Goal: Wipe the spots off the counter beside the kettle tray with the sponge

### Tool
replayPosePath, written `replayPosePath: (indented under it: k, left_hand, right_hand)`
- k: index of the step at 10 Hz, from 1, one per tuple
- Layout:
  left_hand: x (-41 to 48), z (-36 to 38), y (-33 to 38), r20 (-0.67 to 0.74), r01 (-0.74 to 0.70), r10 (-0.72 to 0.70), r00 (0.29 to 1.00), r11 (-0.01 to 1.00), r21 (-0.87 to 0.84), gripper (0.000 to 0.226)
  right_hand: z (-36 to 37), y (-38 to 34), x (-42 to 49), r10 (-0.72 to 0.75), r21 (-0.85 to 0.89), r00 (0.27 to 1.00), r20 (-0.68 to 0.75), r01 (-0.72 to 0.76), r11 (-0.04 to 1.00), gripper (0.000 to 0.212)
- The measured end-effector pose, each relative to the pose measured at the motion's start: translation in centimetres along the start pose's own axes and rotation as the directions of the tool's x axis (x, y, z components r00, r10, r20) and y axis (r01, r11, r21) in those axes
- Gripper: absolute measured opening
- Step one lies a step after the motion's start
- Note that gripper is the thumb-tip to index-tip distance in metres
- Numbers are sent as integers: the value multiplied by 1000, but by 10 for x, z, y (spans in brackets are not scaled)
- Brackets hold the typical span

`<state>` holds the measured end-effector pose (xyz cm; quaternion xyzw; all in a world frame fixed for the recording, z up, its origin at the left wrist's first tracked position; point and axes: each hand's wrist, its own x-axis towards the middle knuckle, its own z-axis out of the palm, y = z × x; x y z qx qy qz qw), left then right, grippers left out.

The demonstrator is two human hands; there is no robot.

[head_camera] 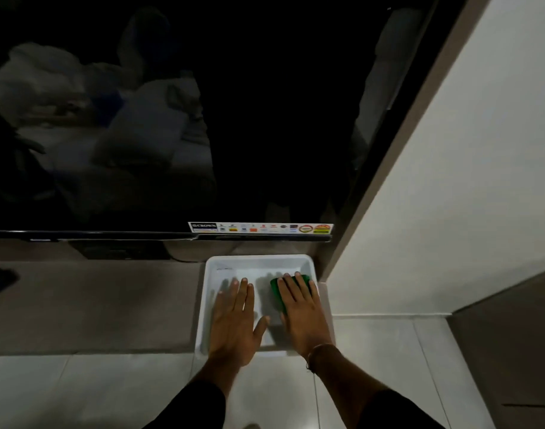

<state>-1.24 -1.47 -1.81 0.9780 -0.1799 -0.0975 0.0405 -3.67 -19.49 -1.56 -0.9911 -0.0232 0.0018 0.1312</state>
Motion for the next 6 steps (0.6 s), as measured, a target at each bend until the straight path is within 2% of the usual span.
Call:
replayPosePath:
  k: [3, 4, 6]
  left_hand:
    - [24, 32, -17, 72, 35, -35, 997, 999, -5, 83]
    - [25, 31, -17, 95, 10, -13, 995, 1000, 29, 82]
    - [14, 11, -5, 26, -17, 16, 1000, 999, 46, 86]
  right_hand:
    - [63, -1, 31, 131, -93, 980, 148, -118, 989, 80]
    - [63, -2, 33, 135, -45, 975, 176, -129, 991, 83]
    - [41, 7, 19, 87, 71, 981, 176, -101, 992, 82]
